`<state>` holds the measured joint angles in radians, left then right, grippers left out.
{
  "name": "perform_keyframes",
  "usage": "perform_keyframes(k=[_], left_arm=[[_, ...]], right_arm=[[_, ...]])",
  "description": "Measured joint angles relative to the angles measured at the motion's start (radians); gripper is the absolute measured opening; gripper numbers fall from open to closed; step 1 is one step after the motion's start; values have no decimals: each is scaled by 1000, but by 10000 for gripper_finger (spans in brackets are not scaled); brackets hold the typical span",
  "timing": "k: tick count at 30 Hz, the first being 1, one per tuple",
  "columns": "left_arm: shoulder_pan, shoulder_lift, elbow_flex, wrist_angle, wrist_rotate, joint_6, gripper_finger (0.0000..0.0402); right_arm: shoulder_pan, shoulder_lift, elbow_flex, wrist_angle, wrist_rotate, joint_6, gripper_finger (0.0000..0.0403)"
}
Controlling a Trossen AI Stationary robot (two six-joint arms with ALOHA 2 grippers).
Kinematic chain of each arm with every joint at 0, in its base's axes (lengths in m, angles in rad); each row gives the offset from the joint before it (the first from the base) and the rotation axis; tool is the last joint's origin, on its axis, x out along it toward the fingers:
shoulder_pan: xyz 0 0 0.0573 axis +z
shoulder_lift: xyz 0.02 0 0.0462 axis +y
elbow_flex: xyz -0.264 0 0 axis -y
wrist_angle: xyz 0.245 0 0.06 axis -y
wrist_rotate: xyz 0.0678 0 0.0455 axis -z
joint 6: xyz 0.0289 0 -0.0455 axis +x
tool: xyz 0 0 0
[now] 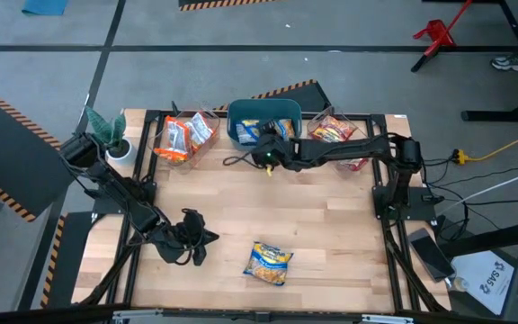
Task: Sort Maruchan noodles
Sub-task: Put the blue noodle pack into the blue bin
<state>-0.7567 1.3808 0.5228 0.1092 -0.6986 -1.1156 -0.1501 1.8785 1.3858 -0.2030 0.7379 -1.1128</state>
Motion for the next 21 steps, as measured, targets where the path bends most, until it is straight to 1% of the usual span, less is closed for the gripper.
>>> perform_keyframes(k=[3, 5, 7, 12, 15, 21], left_arm=[[0, 0, 0, -11, -19, 0, 0], [0, 0, 0, -14, -31, 1, 0], [0, 0, 0, -21, -49, 1, 0], [0, 0, 0, -39, -70, 0, 0], [2, 0, 0, -51, -70, 0, 0], [5, 0, 0, -57, -74, 0, 0]], right_arm=[[-27, 0, -47, 136, 9, -72, 30], [-43, 0, -61, 175, -11, -104, 31], [-55, 9, -61, 215, -54, -126, 28], [-79, 35, -60, 243, -151, -146, 21], [-96, 69, -60, 268, -137, -151, 25], [-137, 147, -36, 259, -88, -193, 32]])
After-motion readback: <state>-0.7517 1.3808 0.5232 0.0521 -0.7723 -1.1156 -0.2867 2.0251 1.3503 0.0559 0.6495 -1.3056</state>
